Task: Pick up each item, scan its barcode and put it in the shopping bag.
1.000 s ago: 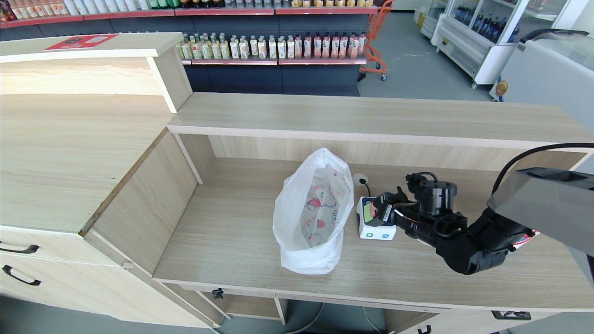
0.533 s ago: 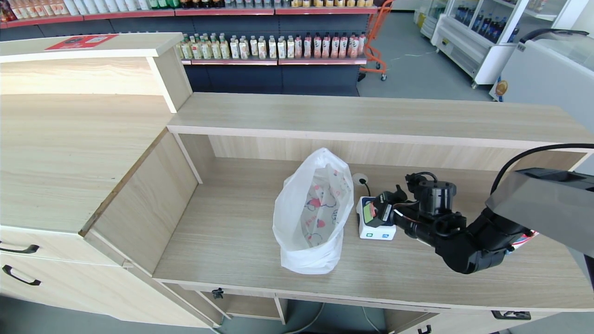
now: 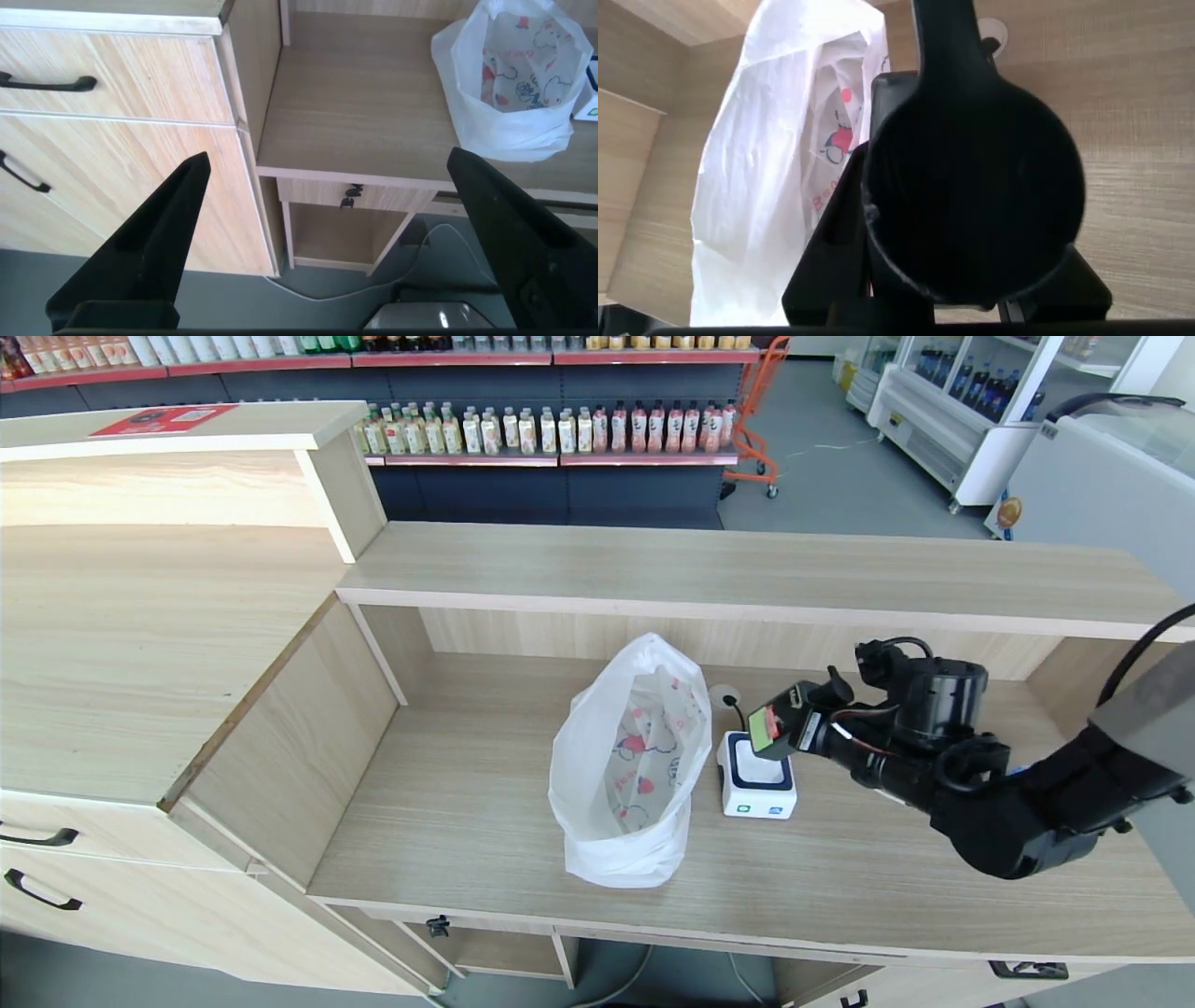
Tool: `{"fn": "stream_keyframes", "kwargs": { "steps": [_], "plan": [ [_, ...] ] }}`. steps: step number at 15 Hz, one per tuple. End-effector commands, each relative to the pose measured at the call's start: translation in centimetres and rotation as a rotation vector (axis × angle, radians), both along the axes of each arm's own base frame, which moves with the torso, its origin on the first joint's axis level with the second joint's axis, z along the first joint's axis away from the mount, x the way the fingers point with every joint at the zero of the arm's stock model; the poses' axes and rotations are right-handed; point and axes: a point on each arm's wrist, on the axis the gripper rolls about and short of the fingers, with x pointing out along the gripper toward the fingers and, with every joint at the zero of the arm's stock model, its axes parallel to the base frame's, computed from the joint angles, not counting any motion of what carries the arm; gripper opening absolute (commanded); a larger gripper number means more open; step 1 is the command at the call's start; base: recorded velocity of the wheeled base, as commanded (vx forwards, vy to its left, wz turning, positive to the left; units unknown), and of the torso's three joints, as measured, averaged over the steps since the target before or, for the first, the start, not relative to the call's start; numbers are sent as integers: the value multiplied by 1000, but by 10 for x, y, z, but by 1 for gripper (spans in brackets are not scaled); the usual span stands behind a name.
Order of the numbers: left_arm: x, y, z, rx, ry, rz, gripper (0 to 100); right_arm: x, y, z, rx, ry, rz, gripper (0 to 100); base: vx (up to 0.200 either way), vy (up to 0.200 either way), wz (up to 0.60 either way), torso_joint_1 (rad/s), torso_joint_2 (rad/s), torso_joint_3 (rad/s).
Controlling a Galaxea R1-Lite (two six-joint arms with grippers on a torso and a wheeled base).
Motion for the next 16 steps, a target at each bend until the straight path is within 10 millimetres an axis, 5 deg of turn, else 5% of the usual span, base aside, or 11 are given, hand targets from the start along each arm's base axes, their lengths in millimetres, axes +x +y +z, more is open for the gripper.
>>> {"fn": "stream_keyframes", "kwargs": {
  "steps": [1,4,16],
  "plan": [
    [0,0,0,0,0,1,100,-57,-17,66,-29,-157,7,0,0,0,0,0,0,0],
    [0,0,0,0,-1,1,100,-76,-21,83,-41,-156,13,0,0,0,0,0,0,0],
    [0,0,0,5,-1,1,100,-93,-19,74,-20,-70,31,0,0,0,0,0,0,0]
  ]
}}
